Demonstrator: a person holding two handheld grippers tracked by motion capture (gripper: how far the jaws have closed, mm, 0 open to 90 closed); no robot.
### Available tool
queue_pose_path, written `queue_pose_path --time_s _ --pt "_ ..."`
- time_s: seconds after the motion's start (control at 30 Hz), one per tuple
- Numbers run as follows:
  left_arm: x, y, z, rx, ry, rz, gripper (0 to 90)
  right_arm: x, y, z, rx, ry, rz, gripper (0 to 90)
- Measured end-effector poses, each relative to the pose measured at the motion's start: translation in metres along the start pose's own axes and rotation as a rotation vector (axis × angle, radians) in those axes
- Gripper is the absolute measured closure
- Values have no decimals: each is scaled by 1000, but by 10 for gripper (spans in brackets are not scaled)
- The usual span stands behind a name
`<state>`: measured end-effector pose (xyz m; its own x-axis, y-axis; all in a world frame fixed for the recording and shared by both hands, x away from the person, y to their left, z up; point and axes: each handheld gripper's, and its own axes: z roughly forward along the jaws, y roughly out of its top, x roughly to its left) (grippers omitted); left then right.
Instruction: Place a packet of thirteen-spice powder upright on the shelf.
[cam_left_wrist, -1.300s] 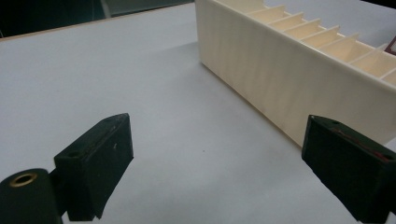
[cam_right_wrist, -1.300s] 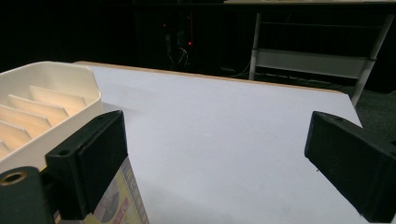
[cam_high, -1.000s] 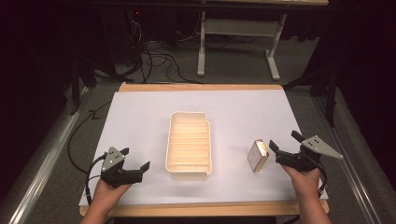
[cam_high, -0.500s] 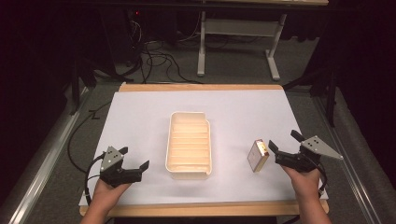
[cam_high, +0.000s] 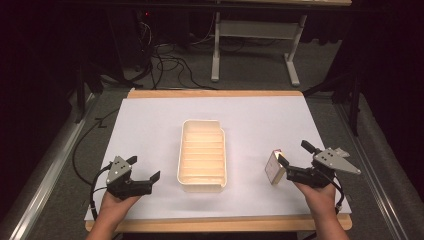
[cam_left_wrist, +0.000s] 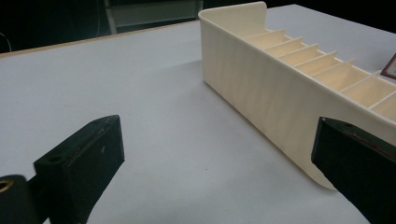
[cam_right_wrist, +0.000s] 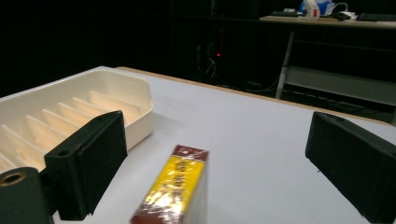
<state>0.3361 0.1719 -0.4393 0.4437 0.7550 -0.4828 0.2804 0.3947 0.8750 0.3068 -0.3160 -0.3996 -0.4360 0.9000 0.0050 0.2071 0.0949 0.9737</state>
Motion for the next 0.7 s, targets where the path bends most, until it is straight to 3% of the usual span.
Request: queue_pose_path --time_s 0.13,0.37,0.7 --pt "-1 1 1 5 -11 -6 8 14 -3 5 23 28 -11 58" --pt "-5 4 2 -12 -22 -8 6 26 -11 12 64 45 -31 54" --pt "-7 5 0 -8 -39 -9 6 23 -24 20 126 33 -25 67"
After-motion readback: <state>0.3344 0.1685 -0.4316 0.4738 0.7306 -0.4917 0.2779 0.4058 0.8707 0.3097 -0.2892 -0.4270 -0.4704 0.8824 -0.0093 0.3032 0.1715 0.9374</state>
